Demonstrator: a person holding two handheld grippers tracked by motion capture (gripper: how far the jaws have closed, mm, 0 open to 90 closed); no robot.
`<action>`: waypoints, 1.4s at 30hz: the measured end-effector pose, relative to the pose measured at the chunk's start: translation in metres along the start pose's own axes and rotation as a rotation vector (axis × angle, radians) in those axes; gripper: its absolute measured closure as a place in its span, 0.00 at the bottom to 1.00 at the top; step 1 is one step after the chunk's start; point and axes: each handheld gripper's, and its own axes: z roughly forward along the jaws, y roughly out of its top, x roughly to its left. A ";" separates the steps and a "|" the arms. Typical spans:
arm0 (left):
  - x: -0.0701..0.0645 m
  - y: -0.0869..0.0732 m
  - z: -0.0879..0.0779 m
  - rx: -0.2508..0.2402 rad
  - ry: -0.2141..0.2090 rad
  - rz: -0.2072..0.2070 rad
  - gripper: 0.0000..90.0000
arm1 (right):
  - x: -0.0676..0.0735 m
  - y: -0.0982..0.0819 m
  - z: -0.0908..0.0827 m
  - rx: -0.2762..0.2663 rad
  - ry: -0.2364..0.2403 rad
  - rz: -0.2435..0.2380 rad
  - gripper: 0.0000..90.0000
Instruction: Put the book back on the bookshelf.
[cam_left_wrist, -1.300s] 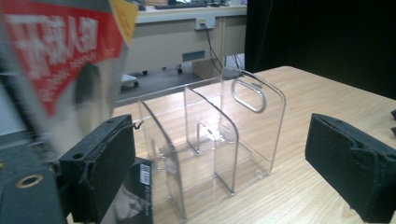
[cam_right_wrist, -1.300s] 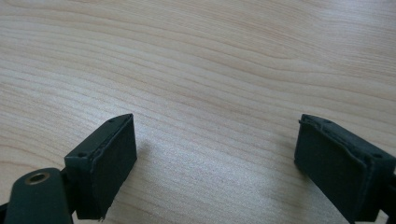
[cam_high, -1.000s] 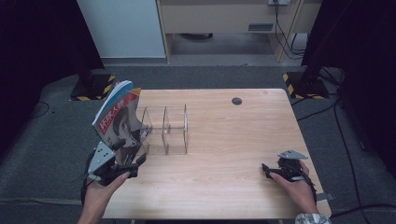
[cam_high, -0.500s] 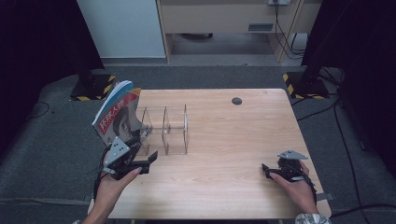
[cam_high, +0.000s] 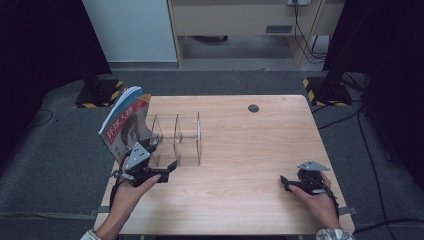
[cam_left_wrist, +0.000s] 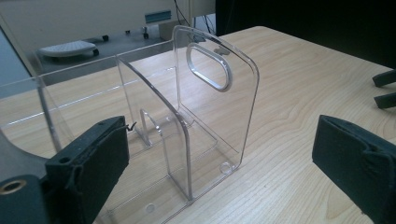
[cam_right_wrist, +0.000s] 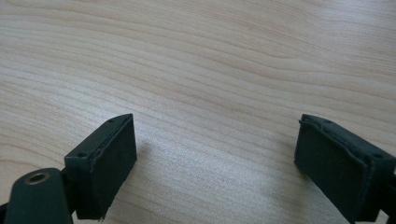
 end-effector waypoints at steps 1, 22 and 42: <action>-0.001 0.000 0.002 0.004 -0.005 0.001 0.03 | 0.000 0.000 0.000 0.000 0.001 -0.002 0.14; -0.030 0.006 0.030 0.029 -0.085 0.028 0.04 | 0.000 0.000 0.000 0.002 0.001 0.003 0.14; -0.056 0.008 0.060 0.062 -0.137 0.054 0.04 | 0.000 0.000 0.000 0.001 -0.001 0.000 0.14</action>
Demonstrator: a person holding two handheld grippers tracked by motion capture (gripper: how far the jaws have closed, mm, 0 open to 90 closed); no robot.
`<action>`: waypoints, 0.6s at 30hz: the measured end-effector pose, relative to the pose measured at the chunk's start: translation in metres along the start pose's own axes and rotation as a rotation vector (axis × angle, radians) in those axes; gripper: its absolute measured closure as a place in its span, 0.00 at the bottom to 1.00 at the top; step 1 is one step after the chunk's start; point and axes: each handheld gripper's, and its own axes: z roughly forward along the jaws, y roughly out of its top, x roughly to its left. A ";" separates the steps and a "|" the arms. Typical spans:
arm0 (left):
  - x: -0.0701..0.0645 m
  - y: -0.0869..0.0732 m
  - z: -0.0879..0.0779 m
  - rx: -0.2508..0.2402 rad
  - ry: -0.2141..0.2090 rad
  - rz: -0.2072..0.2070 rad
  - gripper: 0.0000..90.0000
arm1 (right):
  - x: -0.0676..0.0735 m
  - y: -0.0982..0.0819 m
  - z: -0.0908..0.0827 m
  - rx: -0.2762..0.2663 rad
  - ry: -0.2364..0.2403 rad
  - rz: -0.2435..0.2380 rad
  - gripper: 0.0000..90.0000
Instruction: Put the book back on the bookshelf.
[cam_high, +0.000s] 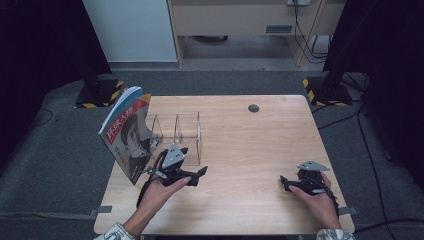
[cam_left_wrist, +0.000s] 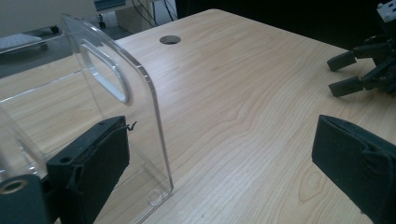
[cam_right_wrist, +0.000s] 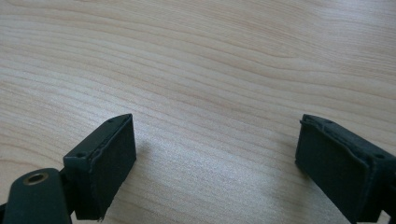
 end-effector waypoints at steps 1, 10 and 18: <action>-0.001 0.000 0.002 0.002 -0.002 0.001 0.04 | 0.000 0.000 0.000 0.001 0.000 -0.003 0.14; -0.012 0.001 0.020 0.026 -0.028 0.014 0.04 | 0.000 0.000 0.000 0.000 0.000 0.002 0.14; -0.020 0.000 0.036 0.049 -0.048 0.018 0.04 | 0.000 0.000 0.000 0.001 0.000 0.000 0.14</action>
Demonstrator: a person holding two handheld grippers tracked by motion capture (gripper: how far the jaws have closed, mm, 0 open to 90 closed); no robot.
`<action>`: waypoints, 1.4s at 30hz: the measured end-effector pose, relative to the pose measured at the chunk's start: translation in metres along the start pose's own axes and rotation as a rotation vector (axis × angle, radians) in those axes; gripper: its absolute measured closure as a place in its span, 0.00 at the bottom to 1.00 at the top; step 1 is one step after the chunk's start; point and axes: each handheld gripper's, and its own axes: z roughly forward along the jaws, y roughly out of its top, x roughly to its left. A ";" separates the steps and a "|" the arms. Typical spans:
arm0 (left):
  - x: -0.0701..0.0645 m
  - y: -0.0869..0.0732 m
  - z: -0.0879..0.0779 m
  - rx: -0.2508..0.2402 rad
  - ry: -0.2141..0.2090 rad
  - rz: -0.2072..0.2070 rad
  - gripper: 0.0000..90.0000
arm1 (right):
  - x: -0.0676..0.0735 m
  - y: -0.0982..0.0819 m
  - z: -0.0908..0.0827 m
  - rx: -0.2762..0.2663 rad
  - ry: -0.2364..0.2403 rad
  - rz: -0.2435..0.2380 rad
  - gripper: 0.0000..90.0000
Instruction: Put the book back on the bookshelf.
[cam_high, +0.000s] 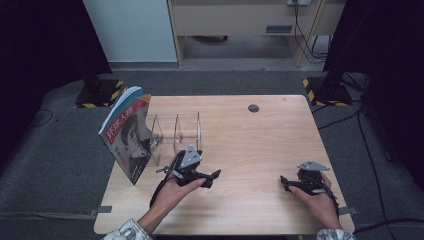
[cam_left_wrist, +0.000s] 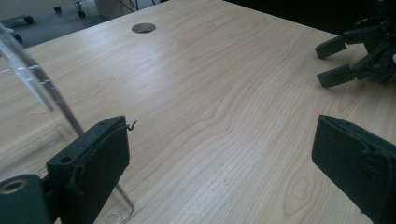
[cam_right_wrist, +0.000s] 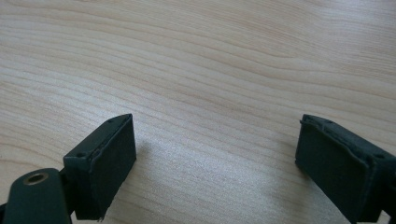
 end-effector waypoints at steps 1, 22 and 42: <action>-0.001 0.000 0.003 0.006 -0.003 0.002 0.04 | 0.000 0.000 0.000 0.000 0.000 0.001 0.14; -0.014 -0.011 0.062 0.159 -0.032 -0.005 0.05 | 0.001 0.000 0.000 0.001 0.000 0.003 0.14; -0.022 -0.008 0.109 0.269 -0.047 -0.018 0.05 | 0.001 0.000 0.000 0.003 0.006 -0.003 0.14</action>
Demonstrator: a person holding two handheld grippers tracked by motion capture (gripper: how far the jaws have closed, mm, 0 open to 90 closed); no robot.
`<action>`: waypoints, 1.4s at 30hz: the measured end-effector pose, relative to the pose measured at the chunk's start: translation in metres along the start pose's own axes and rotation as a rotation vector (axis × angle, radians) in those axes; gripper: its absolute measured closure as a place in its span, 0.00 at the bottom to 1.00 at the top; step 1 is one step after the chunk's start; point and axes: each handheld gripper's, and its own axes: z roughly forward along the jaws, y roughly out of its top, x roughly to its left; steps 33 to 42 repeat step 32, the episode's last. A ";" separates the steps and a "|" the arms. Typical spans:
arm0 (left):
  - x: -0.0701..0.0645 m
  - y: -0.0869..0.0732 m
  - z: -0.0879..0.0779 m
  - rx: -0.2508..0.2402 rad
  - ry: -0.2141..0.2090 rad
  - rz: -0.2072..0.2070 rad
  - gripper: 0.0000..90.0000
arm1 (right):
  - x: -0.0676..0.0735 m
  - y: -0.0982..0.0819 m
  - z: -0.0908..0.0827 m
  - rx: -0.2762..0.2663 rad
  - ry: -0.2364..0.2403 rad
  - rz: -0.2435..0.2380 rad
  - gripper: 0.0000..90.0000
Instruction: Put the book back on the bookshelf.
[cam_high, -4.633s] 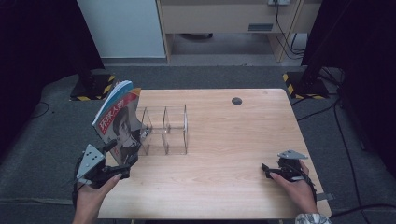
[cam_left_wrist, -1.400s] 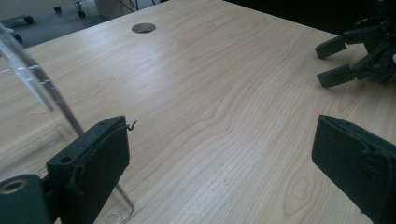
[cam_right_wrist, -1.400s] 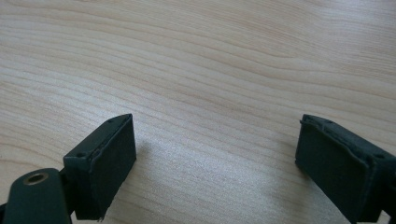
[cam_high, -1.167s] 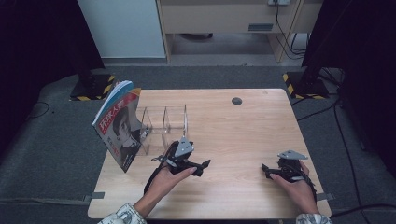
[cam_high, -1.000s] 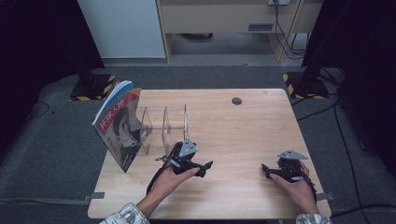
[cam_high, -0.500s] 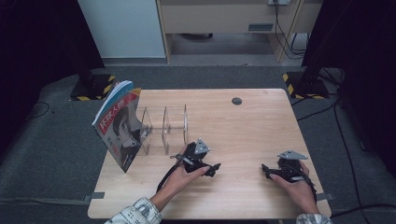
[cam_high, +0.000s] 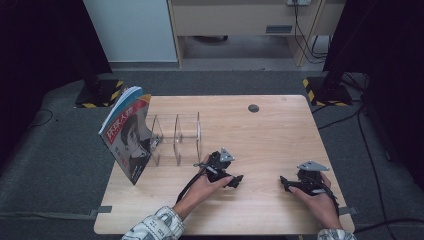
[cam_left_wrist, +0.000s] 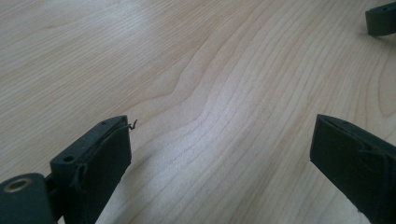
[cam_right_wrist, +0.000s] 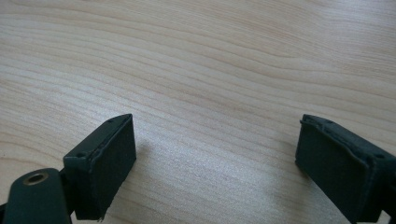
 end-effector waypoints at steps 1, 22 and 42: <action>-0.001 0.001 0.002 -0.005 0.003 -0.004 0.05 | 0.000 0.000 0.000 0.000 0.000 0.000 0.14; 0.004 -0.002 0.016 0.012 0.050 0.007 0.05 | 0.000 0.000 0.000 0.000 0.000 0.000 0.13; 0.000 -0.003 0.018 0.019 0.094 -0.009 0.00 | 0.000 0.000 0.000 0.000 0.000 0.001 0.13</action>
